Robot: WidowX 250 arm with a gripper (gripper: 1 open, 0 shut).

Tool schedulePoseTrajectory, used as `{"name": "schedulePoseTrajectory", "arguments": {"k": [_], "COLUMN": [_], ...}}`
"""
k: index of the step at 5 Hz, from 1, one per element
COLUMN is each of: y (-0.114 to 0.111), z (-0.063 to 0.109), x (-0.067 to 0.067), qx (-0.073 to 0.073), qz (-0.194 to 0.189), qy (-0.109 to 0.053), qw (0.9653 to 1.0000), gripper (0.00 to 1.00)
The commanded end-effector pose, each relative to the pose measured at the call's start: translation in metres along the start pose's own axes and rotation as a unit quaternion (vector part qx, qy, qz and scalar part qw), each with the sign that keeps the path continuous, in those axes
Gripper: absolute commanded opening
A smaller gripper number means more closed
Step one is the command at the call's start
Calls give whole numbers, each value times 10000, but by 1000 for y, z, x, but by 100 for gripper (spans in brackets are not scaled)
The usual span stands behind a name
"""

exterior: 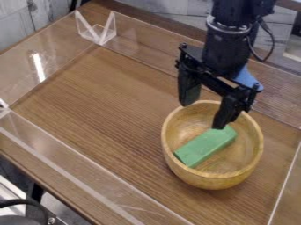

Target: Remove the green block from inside the brown bowl and put it on the table

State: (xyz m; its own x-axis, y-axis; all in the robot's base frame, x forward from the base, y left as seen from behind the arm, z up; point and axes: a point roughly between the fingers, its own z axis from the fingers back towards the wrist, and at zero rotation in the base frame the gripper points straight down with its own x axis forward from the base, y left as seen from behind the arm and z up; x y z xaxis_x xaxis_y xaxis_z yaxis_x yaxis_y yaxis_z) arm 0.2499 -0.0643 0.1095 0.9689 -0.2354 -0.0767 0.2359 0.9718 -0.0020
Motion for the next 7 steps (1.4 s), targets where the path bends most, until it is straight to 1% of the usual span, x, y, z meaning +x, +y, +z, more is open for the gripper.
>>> {"name": "schedulePoseTrajectory", "arguments": {"k": [1,3,4,5,6,7], "y": [7,19,15,13,9,5], "z": [12,8,6,2,-7,-16], "x": [-4,-18,-12,-8,-10,-11], "qx": [3,-27,-50,-79,-102,-111], "qz": [-59,-200,18,229,381,542], "qy": [-258,-314,-326,-303,-300,-334], "qw": [9997,9993,9995,9992,9988,9979], "gripper": [100,100,100,100,100,100]}}
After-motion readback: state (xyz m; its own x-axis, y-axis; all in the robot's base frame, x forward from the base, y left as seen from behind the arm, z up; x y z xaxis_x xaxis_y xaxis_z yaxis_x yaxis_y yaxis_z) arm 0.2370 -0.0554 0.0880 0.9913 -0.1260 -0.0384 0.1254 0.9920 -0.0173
